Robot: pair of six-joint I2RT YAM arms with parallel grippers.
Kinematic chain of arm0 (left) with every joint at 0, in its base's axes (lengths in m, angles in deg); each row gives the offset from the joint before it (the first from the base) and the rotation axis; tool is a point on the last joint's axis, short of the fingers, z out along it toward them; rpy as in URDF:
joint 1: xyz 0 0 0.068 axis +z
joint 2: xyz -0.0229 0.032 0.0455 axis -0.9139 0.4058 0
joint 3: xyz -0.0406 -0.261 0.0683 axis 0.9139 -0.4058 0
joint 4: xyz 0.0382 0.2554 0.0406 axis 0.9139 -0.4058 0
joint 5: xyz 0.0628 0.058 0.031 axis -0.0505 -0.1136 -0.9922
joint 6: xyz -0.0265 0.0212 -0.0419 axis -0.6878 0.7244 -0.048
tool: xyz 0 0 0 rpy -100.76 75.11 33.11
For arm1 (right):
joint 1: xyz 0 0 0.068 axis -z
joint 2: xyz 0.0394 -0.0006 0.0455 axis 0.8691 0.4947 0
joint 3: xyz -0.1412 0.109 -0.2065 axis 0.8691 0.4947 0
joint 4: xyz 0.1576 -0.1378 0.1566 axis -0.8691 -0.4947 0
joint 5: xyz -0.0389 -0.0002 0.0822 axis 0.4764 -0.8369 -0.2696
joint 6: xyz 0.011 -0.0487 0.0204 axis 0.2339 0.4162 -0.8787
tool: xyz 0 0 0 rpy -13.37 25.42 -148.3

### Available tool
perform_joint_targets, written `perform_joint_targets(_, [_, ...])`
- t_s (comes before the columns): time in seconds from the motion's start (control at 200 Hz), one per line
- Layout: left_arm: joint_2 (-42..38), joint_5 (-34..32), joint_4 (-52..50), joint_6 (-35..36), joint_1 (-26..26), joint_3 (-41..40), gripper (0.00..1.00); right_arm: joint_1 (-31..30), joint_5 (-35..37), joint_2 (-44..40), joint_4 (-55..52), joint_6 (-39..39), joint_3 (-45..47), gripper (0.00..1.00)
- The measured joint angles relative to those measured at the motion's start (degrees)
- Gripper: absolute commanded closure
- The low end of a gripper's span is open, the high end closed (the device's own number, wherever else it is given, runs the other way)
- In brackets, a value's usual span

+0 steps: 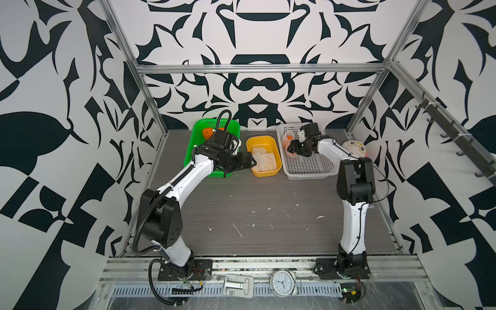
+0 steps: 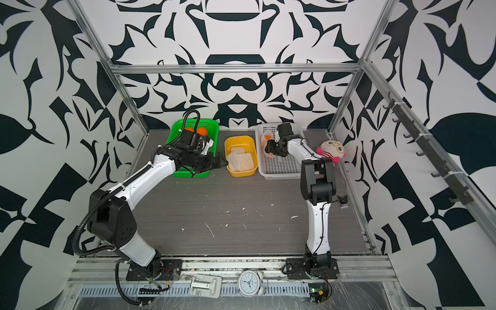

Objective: Remove foam nets from oranges
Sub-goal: Pick up the orange from the basket, then place the orange at the center of the board.

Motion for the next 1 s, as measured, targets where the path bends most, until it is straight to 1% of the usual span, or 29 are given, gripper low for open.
perform_joint_targets(0.23, [-1.9,-0.2,-0.9,0.0,0.6,-1.3,0.0,-1.2,2.0,-12.0,-6.0,2.6,3.1,0.49])
perform_joint_targets(0.385, [-3.9,0.1,-2.2,-0.1,0.7,-1.9,0.01,-4.8,3.2,-21.0,-10.8,4.3,8.6,0.5])
perform_joint_targets(0.555, [-6.2,1.3,-3.2,-0.5,0.7,-3.0,0.01,-13.0,4.6,-28.7,-16.7,5.8,13.5,0.5])
perform_joint_targets(0.72, [-8.5,3.8,-4.0,-1.1,0.8,-7.3,0.01,-22.5,4.6,-35.0,-19.3,5.9,20.0,0.51])
perform_joint_targets(0.845, [-10.7,5.2,-4.9,-1.5,1.5,-11.4,0.01,-29.0,5.0,-36.0,-19.9,5.6,23.7,0.51])
perform_joint_targets(1.0, [-13.6,6.3,-5.4,-1.9,2.3,-14.9,0.01,-35.1,5.1,-33.9,-19.3,4.3,27.8,0.51])
